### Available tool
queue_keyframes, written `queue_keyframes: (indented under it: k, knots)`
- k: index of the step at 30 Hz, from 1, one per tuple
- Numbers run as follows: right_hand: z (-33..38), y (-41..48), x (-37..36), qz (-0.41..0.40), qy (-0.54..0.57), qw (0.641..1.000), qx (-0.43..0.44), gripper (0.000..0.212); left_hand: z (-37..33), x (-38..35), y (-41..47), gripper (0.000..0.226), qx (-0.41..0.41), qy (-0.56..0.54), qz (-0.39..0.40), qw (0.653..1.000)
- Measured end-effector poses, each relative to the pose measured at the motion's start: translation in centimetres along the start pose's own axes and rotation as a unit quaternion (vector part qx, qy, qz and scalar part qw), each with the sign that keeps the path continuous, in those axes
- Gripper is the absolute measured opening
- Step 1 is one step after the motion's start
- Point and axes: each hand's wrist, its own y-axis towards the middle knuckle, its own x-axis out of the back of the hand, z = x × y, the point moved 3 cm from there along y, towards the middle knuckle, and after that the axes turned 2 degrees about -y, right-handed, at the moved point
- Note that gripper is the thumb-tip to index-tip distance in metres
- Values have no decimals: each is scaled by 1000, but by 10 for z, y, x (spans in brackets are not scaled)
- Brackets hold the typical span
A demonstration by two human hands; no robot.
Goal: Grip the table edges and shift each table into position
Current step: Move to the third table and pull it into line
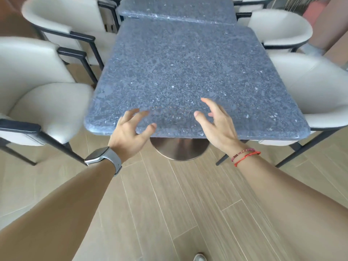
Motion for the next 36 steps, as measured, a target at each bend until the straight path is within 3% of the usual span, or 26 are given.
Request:
queue_keyframes:
  k: [8, 15, 23, 28, 36]
  knots:
    - [30, -5, -64, 30, -78, 996, 42, 58, 52, 24, -10, 92, 50, 79, -6, 996]
    - [1, 29, -111, 47, -164, 984, 49, 60, 90, 1, 21, 72, 101, 117, -26, 988]
    - [-32, 84, -144, 22, -289, 955, 69, 68, 116, -21, 84, 78, 76, 196, -47, 977]
    - [-38, 91, -159, -5, -343, 937, 61, 74, 135, -36, 100, 75, 53, 306, -100, 945]
    - [-36, 89, -163, 20, -343, 939, 34, 76, 132, -36, 99, 74, 54, 307, -101, 945]
